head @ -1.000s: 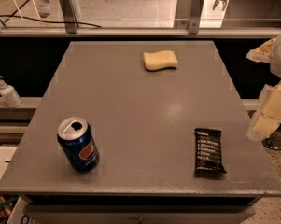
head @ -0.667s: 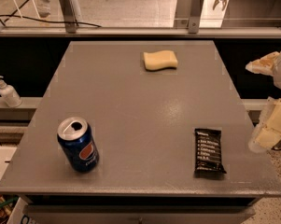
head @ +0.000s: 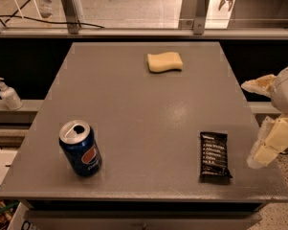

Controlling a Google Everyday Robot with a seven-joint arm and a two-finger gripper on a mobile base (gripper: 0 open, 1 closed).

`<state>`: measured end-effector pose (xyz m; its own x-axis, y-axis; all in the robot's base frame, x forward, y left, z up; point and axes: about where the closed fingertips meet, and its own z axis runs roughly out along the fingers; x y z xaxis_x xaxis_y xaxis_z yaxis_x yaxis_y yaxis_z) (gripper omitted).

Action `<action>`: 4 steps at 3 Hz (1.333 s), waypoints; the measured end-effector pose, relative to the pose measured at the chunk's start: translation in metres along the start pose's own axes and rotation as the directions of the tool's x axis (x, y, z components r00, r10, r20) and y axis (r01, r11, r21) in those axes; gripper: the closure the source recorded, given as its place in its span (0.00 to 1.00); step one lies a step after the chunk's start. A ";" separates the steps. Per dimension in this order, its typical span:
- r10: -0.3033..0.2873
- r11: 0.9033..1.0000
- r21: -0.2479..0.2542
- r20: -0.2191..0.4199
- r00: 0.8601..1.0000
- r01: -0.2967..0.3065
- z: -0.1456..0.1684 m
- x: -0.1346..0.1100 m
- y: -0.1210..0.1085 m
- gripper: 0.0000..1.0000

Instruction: Pick rxbar chocolate

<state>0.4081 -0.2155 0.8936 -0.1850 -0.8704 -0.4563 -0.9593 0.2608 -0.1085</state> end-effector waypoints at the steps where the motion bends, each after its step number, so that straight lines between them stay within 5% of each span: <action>1: -0.005 1.000 -0.008 0.011 1.000 0.006 0.020 0.013 -0.001 0.00; 4: 0.009 0.996 -0.089 0.058 0.998 -0.004 0.072 0.023 0.030 0.00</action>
Offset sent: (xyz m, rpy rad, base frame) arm -0.0028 -0.0021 -0.0792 0.0449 0.0433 0.0244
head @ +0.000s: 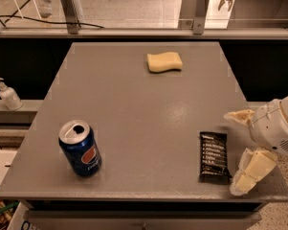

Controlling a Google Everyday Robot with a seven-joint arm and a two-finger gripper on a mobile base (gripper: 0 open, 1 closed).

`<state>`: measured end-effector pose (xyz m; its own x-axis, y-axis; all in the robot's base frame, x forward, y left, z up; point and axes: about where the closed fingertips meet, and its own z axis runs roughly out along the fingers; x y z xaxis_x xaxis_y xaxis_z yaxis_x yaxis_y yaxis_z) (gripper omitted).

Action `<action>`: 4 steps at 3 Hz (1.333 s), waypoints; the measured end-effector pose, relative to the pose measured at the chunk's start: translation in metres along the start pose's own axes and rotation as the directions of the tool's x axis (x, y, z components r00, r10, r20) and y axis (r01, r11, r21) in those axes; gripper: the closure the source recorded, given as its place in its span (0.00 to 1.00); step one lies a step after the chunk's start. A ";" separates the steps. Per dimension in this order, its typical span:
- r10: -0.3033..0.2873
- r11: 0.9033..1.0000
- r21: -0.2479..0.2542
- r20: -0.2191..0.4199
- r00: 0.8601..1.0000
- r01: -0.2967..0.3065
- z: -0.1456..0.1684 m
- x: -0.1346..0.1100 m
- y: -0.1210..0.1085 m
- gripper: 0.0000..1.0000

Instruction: Pick rxbar chocolate

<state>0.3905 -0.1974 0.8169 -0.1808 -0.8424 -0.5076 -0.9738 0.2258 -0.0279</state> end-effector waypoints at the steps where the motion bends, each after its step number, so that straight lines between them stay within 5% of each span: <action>1: -0.002 1.000 -0.023 0.021 1.000 0.002 0.009 -0.004 0.010 0.17; 4: 0.008 1.000 -0.016 0.059 0.998 -0.007 -0.004 -0.019 0.007 0.87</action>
Offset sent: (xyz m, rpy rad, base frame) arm -0.0168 0.0196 -0.0164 0.0700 0.0496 0.0129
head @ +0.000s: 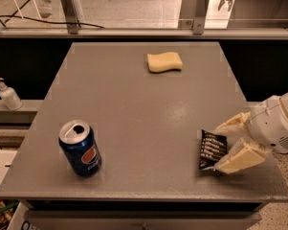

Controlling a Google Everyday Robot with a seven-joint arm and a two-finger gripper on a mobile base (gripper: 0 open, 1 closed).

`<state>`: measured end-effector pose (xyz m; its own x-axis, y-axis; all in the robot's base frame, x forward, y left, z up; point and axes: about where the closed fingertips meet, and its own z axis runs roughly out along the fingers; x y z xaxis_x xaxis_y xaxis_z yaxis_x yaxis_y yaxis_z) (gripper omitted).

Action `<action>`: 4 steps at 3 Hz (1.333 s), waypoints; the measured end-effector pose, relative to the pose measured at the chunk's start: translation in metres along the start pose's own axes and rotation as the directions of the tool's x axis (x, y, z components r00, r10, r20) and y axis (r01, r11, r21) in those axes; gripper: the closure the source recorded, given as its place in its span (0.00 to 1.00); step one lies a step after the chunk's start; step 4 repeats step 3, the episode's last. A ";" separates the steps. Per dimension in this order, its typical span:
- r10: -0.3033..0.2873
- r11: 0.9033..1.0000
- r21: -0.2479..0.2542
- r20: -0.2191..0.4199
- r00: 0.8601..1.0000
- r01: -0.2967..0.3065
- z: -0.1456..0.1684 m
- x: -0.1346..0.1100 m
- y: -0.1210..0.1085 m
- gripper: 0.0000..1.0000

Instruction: Pick rxbar chocolate

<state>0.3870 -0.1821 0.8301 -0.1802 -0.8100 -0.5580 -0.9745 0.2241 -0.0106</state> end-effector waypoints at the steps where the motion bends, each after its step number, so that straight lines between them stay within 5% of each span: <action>1: -0.020 0.998 0.055 0.030 0.999 0.019 -0.032 -0.018 -0.015 1.00; 2: -0.039 0.995 0.099 0.071 0.997 0.032 -0.065 -0.036 -0.028 1.00; 4: -0.048 0.993 0.113 0.075 0.996 0.040 -0.072 -0.040 -0.031 1.00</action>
Offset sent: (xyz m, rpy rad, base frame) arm 0.0411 -0.0249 0.1243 0.0958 -0.1817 -0.0438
